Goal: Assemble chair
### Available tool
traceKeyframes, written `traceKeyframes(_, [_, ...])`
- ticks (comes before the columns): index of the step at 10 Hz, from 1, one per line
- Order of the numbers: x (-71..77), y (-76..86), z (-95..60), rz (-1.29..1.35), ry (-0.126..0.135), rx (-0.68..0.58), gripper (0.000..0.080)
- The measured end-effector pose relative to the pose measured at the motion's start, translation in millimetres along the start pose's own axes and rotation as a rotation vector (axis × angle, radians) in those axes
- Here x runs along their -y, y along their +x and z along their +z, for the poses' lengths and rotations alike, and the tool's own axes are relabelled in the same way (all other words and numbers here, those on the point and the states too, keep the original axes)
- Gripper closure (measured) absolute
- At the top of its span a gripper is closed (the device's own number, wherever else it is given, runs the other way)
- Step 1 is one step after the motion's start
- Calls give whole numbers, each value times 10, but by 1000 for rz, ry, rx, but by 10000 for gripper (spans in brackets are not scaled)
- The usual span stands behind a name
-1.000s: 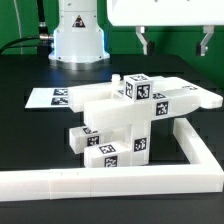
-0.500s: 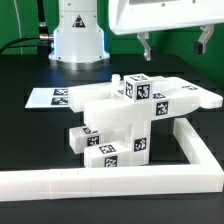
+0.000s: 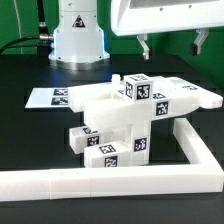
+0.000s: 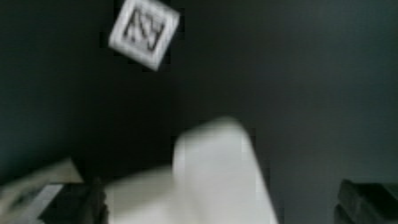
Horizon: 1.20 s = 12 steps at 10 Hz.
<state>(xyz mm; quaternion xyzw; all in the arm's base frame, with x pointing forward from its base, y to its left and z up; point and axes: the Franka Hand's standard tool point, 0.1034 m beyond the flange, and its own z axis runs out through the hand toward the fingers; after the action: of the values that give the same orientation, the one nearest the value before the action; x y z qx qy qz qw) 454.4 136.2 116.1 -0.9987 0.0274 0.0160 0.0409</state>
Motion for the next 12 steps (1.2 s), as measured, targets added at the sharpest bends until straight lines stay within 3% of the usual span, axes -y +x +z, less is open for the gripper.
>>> traceKeyframes(1, [-34, -76, 52, 3, -5, 5, 151])
traceKeyframes(6, [-39, -55, 49, 6, -5, 5, 151])
traceKeyframes(8, [-152, -187, 173, 29, -21, 36, 151])
traceKeyframes(10, [-170, -245, 268, 37, -34, 41, 151])
traceKeyframes(12, [-177, -232, 258, 40, -33, 39, 151])
